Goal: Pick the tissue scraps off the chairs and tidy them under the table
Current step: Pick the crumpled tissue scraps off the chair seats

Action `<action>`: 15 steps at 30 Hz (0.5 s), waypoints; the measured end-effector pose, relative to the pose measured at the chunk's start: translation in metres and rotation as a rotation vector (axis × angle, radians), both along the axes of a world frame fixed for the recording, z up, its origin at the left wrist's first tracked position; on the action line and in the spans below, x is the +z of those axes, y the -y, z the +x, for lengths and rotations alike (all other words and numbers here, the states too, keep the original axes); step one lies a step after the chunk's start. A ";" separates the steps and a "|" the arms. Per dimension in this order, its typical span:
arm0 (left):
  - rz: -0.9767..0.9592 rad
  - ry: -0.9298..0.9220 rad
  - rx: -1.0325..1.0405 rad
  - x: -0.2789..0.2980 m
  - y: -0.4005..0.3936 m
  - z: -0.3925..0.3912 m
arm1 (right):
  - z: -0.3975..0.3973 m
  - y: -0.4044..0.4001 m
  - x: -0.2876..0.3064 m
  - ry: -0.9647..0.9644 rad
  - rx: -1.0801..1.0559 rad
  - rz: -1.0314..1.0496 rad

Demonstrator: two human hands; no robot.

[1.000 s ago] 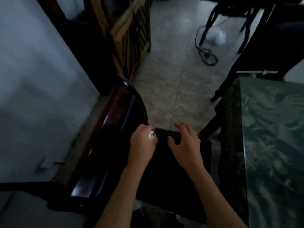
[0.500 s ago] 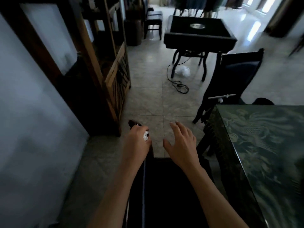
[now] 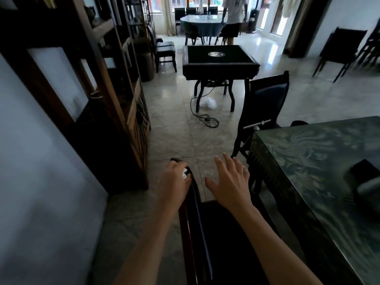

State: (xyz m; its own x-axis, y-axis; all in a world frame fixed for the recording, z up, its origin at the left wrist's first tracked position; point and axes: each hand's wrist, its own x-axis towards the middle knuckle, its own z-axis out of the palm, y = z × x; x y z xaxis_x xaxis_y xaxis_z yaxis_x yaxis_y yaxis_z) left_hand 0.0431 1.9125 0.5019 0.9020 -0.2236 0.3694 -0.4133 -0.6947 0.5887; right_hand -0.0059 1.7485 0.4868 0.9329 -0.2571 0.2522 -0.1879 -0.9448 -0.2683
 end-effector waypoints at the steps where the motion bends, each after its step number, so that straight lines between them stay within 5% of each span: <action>1: 0.013 0.002 -0.006 -0.001 -0.004 -0.002 | -0.004 -0.002 0.001 -0.001 -0.012 0.005; 15: 0.103 -0.037 -0.237 -0.014 -0.028 0.114 | 0.061 -0.043 -0.015 -0.045 -0.222 0.025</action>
